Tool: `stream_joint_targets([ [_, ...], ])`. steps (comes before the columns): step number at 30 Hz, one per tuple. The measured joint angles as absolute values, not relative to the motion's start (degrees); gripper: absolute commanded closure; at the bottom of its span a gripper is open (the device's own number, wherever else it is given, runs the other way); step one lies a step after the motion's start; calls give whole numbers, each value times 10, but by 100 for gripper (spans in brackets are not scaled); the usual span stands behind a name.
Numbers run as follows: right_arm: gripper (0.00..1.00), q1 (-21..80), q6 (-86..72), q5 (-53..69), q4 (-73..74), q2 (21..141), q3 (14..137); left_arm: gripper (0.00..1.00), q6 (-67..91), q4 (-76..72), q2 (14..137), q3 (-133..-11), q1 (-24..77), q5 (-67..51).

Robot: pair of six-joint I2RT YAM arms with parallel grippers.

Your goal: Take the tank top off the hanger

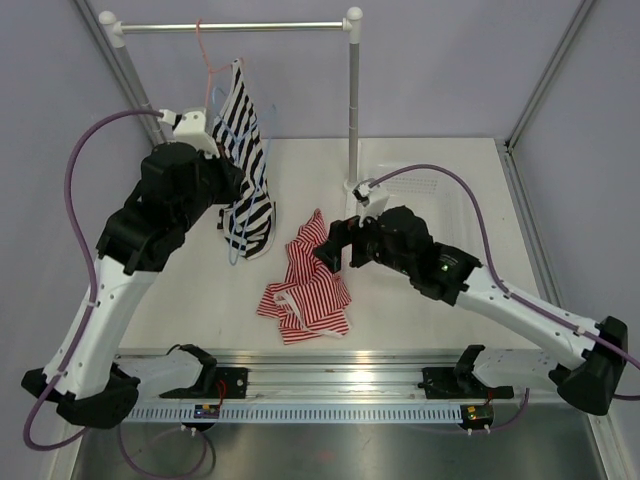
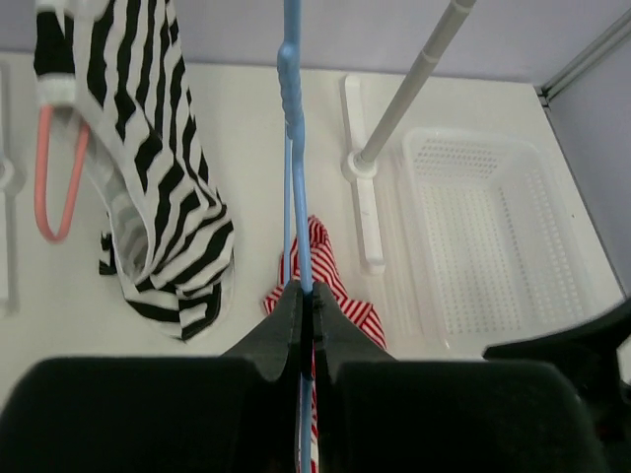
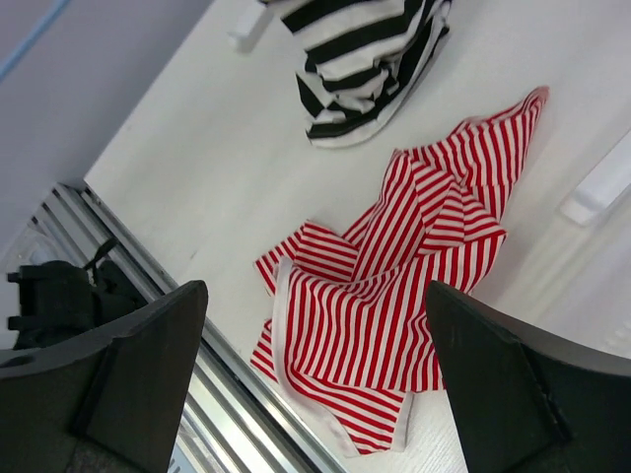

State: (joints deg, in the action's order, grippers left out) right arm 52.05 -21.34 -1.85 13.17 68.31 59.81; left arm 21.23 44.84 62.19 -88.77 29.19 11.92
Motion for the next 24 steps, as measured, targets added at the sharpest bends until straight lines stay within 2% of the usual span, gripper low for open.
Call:
stream_joint_targets([
  [8, 1, 521, -203, -52, 156, 604, 598, 100, 148, 520, 822, -1175, 286, 132],
  [13, 0, 521, -201, -65, 178, 583, 588, 100, 118, 531, 922, -1304, 273, 131],
  [18, 1, 521, -201, -65, 192, 566, 585, 100, 97, 511, 969, -1332, 247, 106],
  [24, 1, 521, -202, -64, 197, 543, 570, 100, 61, 453, 996, -1311, 222, 82],
])
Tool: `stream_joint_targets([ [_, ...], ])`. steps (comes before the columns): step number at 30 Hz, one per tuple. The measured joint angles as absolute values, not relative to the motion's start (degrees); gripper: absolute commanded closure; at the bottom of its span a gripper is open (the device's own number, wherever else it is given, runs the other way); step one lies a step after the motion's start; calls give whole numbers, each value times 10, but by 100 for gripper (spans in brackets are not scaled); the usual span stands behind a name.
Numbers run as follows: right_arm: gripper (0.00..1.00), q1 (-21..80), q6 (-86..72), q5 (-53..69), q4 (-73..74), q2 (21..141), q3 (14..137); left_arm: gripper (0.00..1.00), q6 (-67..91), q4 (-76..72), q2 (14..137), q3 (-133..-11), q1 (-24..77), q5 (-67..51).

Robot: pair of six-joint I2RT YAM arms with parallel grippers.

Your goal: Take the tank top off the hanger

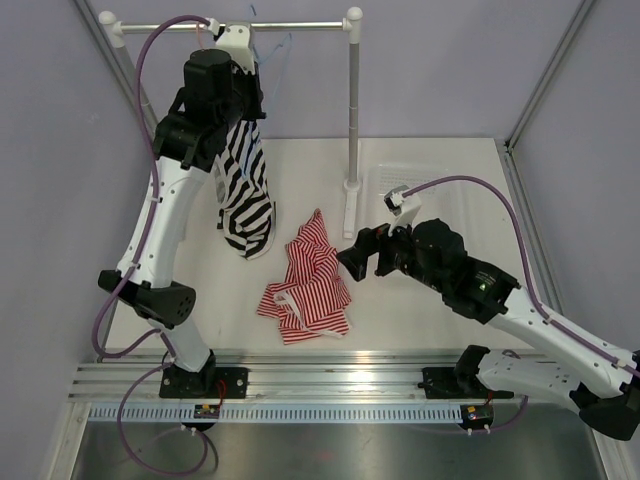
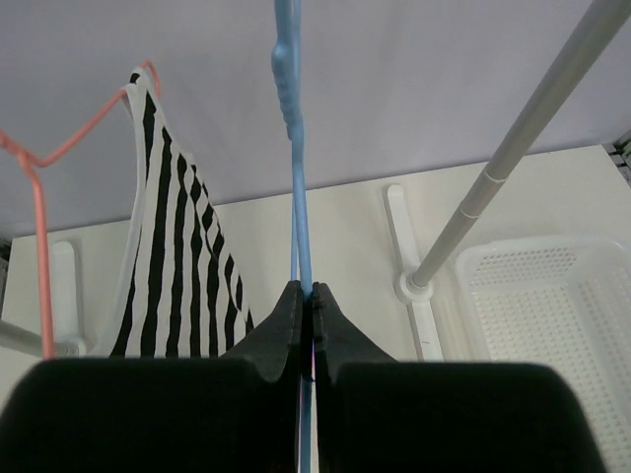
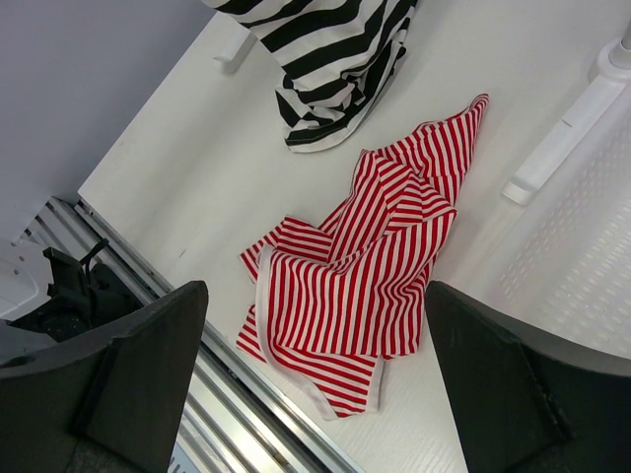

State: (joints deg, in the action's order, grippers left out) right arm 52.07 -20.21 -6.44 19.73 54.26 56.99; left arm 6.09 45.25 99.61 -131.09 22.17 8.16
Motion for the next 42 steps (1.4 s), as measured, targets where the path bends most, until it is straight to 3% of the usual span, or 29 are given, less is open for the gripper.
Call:
stream_joint_targets([
  [24, 0, 521, -208, -34, 175, 588, 560, 100, 63, 398, 1100, -1328, 180, 16],
  [29, 0, 521, -208, -23, 163, 617, 560, 52, 90, 382, 1087, -1294, 177, 8],
  [34, 1, 521, -208, -24, 162, 653, 560, 34, 123, 378, 1044, -1231, 179, 4],
  [37, 0, 521, -207, -24, 161, 665, 560, 15, 141, 374, 999, -1199, 185, 3],
  [38, 0, 521, -206, -24, 161, 667, 561, 1, 146, 374, 980, -1185, 189, 2],
  [42, 1, 521, -196, -23, 161, 689, 583, 1, 171, 355, 855, -1093, 213, 2],
])
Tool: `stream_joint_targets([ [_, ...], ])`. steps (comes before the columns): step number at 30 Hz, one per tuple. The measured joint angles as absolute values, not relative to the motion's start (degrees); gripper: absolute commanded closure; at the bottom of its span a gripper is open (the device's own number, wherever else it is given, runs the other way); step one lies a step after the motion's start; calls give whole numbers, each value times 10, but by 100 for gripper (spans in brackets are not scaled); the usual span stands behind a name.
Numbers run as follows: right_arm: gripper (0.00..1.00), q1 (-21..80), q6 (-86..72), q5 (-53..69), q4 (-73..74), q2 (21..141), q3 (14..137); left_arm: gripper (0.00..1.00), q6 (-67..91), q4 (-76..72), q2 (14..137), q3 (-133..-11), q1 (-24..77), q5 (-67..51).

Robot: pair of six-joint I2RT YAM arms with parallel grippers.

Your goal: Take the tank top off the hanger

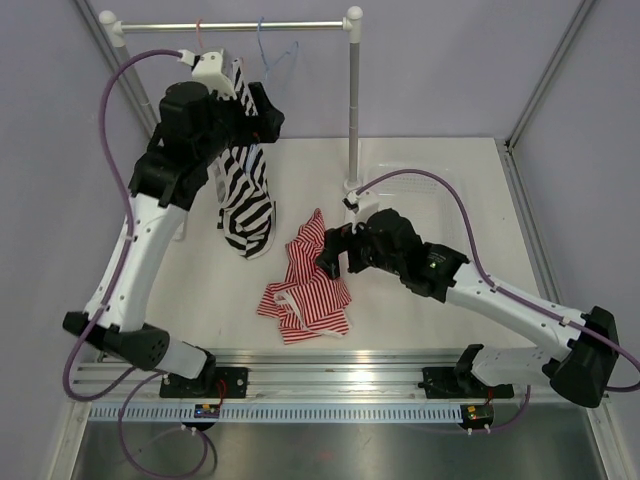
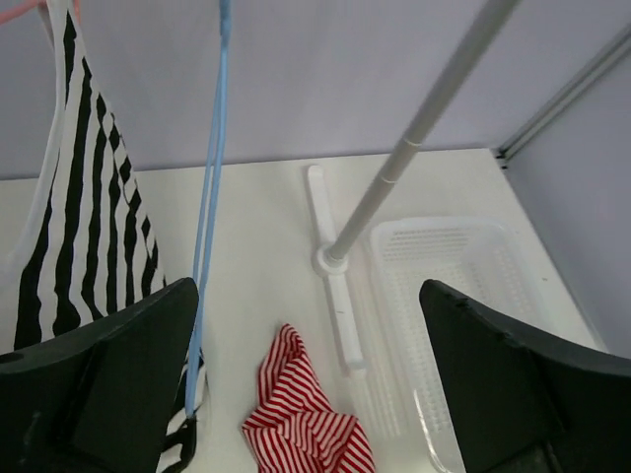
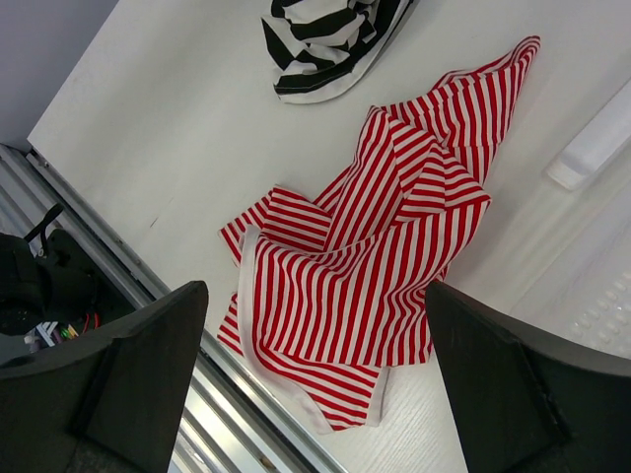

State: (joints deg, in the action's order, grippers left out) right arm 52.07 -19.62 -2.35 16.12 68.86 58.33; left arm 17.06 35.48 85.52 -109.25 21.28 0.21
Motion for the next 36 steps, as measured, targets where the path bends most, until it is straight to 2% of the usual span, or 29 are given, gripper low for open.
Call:
stream_joint_targets([
  [10, 0, 521, -177, -65, 161, 746, 634, 1, 208, 334, 569, -879, 236, 22],
  [19, 0, 521, -175, -78, 164, 777, 635, 1, 172, 446, 397, -725, 236, 81],
  [26, 1, 521, -172, -23, 175, 825, 636, 1, 166, 498, 220, -577, 236, 164],
  [30, 1, 521, -173, -3, 189, 853, 636, 1, 177, 501, 171, -541, 236, 220],
  [36, 1, 526, -169, 6, 201, 886, 644, 1, 192, 501, 162, -518, 236, 272],
])
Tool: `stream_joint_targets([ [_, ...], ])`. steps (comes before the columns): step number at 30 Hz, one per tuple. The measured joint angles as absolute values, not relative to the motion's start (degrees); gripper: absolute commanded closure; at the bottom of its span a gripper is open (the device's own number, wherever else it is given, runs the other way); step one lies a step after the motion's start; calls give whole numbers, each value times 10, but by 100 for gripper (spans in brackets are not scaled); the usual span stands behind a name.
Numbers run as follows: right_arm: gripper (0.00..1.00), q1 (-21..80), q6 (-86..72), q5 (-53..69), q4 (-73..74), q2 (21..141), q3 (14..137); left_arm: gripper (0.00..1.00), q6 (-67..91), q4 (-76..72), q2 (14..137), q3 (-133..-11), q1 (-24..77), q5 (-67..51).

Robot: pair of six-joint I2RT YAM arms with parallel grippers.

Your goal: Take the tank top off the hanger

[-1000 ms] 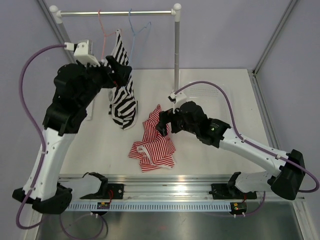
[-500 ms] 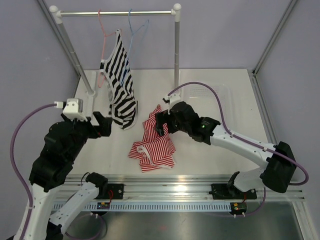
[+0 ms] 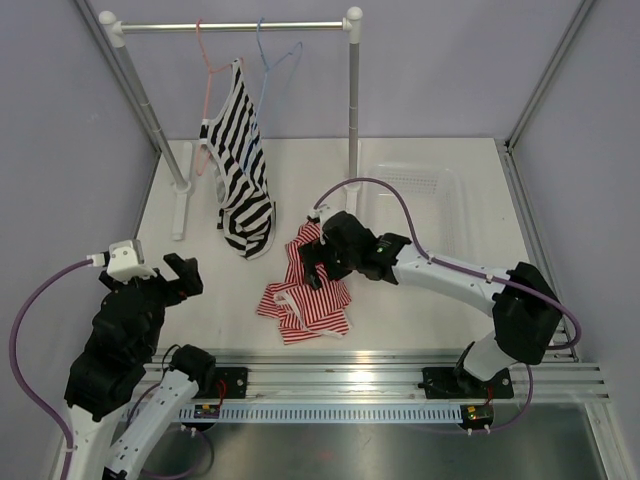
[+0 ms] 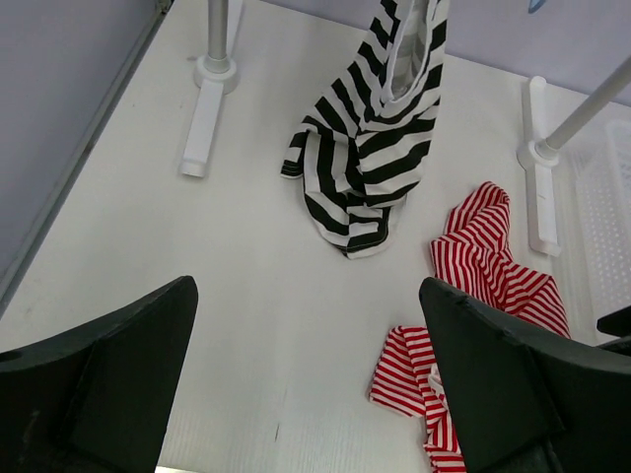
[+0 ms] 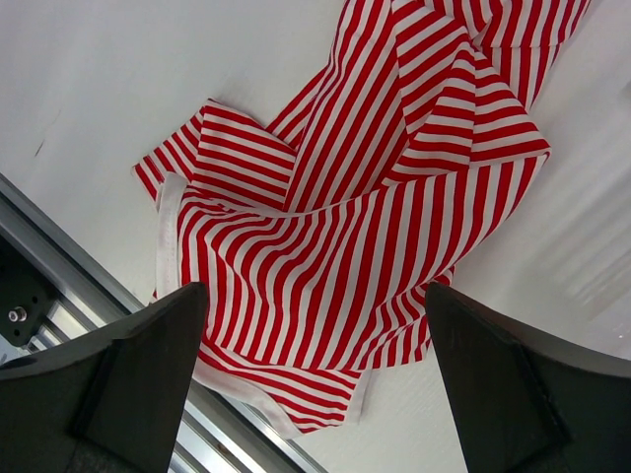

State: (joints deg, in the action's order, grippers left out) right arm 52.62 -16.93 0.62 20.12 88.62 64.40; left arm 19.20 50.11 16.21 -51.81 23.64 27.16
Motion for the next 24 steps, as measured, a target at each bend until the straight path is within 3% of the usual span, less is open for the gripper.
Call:
stream_joint_targets([
  [24, 1, 571, -141, -35, 267, 1063, 750, 1, 211, 501, 150, -510, 211, 321],
])
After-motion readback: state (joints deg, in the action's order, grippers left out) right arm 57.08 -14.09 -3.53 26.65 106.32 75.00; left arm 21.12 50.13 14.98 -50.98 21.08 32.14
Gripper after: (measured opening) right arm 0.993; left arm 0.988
